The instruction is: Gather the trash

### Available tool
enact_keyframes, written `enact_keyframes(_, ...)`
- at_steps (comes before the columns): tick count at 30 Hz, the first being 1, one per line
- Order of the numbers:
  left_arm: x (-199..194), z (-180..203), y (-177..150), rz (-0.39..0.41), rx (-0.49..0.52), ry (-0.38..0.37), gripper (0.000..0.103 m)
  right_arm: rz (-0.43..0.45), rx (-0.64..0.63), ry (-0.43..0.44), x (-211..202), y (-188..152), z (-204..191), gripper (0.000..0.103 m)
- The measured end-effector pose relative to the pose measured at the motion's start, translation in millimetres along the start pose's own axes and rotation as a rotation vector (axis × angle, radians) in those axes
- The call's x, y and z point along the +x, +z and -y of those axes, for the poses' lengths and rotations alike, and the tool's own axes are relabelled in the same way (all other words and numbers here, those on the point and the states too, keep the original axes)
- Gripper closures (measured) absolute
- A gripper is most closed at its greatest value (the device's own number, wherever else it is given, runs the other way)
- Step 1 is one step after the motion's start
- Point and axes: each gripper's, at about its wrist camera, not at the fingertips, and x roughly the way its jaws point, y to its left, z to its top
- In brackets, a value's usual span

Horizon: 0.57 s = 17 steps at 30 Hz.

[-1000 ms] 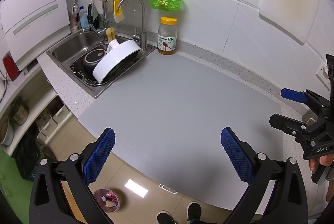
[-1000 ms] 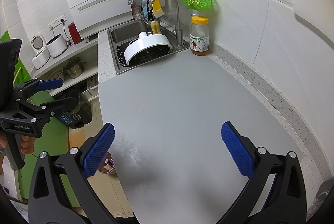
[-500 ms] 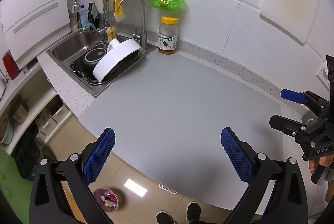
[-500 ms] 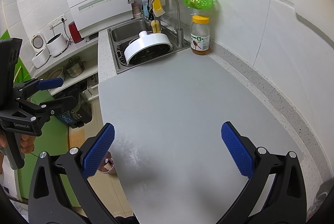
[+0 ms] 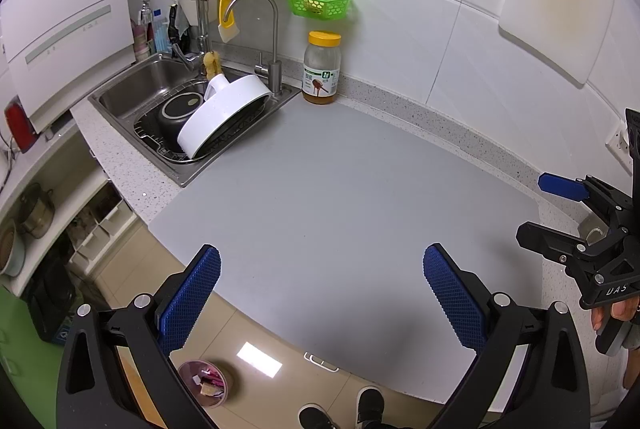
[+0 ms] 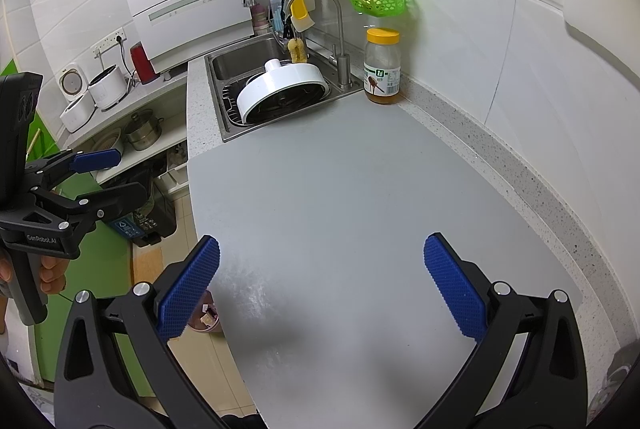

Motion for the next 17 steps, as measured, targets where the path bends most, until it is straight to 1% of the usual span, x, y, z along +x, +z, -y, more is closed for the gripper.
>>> enact_keyframes(10, 2.6, 0.3, 1.5, -0.007, 0.008, -0.004, 0.006, 0.001, 0.002, -0.001, -1.1, -0.5, -0.1, 0.003)
enact_keyframes(14, 4.8, -7.0, 4.5, -0.008, -0.046, -0.043, 0.006, 0.004, 0.002, 0.0, -2.1, -0.8, -0.4, 0.003)
enact_keyframes(17, 5.2, -8.4, 5.2, 0.0, -0.042, -0.025, 0.006, 0.003, 0.003, 0.001, -2.5, -1.0, -0.5, 0.003)
